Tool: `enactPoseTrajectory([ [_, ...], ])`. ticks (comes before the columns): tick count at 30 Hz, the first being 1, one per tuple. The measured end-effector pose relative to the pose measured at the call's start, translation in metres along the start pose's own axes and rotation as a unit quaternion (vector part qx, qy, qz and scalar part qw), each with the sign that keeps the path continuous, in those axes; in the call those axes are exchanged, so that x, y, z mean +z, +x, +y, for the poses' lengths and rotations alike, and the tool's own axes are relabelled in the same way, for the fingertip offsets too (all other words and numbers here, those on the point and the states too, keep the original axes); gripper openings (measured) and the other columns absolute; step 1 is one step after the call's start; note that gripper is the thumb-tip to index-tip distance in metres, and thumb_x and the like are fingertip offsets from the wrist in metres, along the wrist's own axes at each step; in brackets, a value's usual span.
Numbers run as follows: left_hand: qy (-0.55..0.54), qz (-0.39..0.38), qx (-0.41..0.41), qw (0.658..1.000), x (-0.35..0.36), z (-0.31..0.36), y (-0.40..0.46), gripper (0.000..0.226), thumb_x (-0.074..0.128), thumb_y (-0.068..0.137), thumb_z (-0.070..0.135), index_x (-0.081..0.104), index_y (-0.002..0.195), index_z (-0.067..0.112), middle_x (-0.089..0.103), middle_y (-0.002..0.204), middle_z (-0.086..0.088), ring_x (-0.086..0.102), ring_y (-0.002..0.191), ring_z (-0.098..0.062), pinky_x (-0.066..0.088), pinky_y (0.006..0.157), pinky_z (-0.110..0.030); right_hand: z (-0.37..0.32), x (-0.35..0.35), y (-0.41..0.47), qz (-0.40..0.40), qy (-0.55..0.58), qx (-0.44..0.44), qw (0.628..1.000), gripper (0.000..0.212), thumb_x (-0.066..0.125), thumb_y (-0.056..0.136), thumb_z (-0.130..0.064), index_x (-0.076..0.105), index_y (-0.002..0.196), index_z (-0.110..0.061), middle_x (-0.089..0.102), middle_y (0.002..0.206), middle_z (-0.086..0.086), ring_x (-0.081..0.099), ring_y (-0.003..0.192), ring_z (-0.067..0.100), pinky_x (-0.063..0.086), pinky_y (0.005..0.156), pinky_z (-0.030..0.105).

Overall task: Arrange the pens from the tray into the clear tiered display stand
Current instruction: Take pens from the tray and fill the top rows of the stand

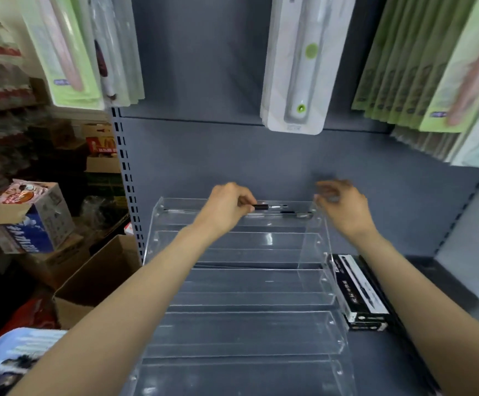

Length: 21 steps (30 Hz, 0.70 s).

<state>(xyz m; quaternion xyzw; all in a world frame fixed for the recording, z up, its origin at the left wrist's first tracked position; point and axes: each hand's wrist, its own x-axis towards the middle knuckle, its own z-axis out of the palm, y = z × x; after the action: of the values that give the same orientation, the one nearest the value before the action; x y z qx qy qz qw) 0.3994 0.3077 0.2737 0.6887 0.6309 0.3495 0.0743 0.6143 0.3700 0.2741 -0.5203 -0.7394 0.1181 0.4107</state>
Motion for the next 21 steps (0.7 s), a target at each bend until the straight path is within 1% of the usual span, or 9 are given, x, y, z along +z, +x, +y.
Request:
enactPoseTrajectory([
  [2, 0.003, -0.023, -0.012, 1.0, 0.009, 0.01, 0.01, 0.014, 0.066, 0.084, 0.009, 0.073, 0.097, 0.008, 0.07, 0.091, -0.008, 0.054, 0.075, -0.01, 0.033, 0.07, -0.007, 0.015, -0.003, 0.0, -0.049, 0.02, 0.068, 0.996, 0.036, 0.06, 0.088, -0.012, 0.057, 0.124, -0.006, 0.063, 0.117, 0.011, 0.061, 0.107, 0.024, 0.037, 0.085, 0.014],
  [5, 0.024, -0.061, -0.03, 0.997, 0.016, 0.02, 0.024, 0.017, 0.068, 0.083, 0.01, 0.073, 0.099, 0.008, 0.071, 0.099, -0.009, 0.062, 0.088, -0.016, 0.037, 0.077, -0.009, 0.032, 0.0, -0.003, -0.111, 0.126, 0.137, 0.976, 0.034, 0.057, 0.089, -0.01, 0.058, 0.123, -0.006, 0.065, 0.11, 0.009, 0.061, 0.104, 0.021, 0.044, 0.098, 0.028],
  [7, 0.033, -0.089, -0.039, 0.995, 0.018, 0.023, 0.031, 0.019, 0.07, 0.081, 0.01, 0.073, 0.1, 0.008, 0.072, 0.101, -0.009, 0.063, 0.097, -0.017, 0.035, 0.077, -0.007, 0.036, 0.002, -0.005, -0.126, 0.195, 0.148, 0.961, 0.027, 0.052, 0.09, -0.004, 0.063, 0.115, -0.004, 0.065, 0.104, 0.01, 0.061, 0.097, 0.017, 0.049, 0.093, 0.031],
  [9, 0.038, -0.111, -0.039, 0.992, 0.019, 0.027, 0.036, 0.02, 0.071, 0.081, 0.011, 0.073, 0.1, 0.007, 0.072, 0.102, -0.009, 0.063, 0.097, -0.016, 0.034, 0.072, -0.004, 0.036, 0.002, -0.006, -0.127, 0.216, 0.146, 0.957, 0.025, 0.05, 0.091, -0.003, 0.064, 0.113, -0.004, 0.065, 0.101, 0.008, 0.061, 0.095, 0.016, 0.05, 0.088, 0.029],
  [13, 0.038, -0.132, -0.034, 0.99, 0.02, 0.033, 0.039, 0.02, 0.071, 0.08, 0.01, 0.074, 0.1, 0.007, 0.072, 0.099, -0.008, 0.057, 0.077, -0.007, 0.033, 0.049, 0.003, 0.038, 0.004, -0.005, -0.12, 0.231, 0.139, 0.955, 0.023, 0.051, 0.091, -0.004, 0.065, 0.109, -0.006, 0.065, 0.099, 0.006, 0.062, 0.094, 0.017, 0.052, 0.091, 0.034],
  [16, 0.049, -0.15, -0.032, 0.987, 0.019, 0.035, 0.043, 0.019, 0.072, 0.08, 0.01, 0.074, 0.098, 0.008, 0.071, 0.095, -0.005, 0.052, 0.063, -0.001, 0.032, 0.041, 0.0, 0.038, 0.004, -0.005, -0.121, 0.237, 0.14, 0.954, 0.019, 0.052, 0.09, -0.006, 0.066, 0.101, -0.013, 0.066, 0.099, 0.006, 0.064, 0.097, 0.019, 0.052, 0.093, 0.036],
  [17, 0.055, -0.157, -0.031, 0.986, 0.019, 0.034, 0.044, 0.018, 0.072, 0.079, 0.01, 0.074, 0.097, 0.009, 0.071, 0.095, -0.004, 0.054, 0.066, -0.002, 0.033, 0.042, 0.0, 0.038, 0.004, -0.005, -0.122, 0.24, 0.143, 0.952, 0.018, 0.052, 0.09, -0.006, 0.066, 0.099, -0.014, 0.066, 0.099, 0.006, 0.064, 0.099, 0.02, 0.052, 0.094, 0.036],
  [19, 0.071, -0.162, -0.029, 0.984, 0.016, 0.031, 0.046, 0.015, 0.074, 0.078, 0.013, 0.074, 0.093, 0.011, 0.071, 0.093, -0.002, 0.061, 0.079, -0.011, 0.044, 0.058, -0.006, 0.039, 0.002, -0.003, -0.131, 0.238, 0.144, 0.952, 0.018, 0.054, 0.089, -0.006, 0.066, 0.102, -0.011, 0.067, 0.102, 0.008, 0.063, 0.103, 0.021, 0.052, 0.094, 0.037],
  [21, 0.092, -0.163, -0.033, 0.982, 0.012, 0.027, 0.046, 0.009, 0.075, 0.077, 0.014, 0.074, 0.086, 0.014, 0.069, 0.086, 0.001, 0.065, 0.086, -0.02, 0.054, 0.075, -0.026, 0.039, 0.001, -0.001, -0.137, 0.234, 0.144, 0.952, 0.021, 0.054, 0.089, -0.006, 0.066, 0.107, -0.006, 0.067, 0.108, 0.012, 0.062, 0.107, 0.023, 0.052, 0.095, 0.037],
])
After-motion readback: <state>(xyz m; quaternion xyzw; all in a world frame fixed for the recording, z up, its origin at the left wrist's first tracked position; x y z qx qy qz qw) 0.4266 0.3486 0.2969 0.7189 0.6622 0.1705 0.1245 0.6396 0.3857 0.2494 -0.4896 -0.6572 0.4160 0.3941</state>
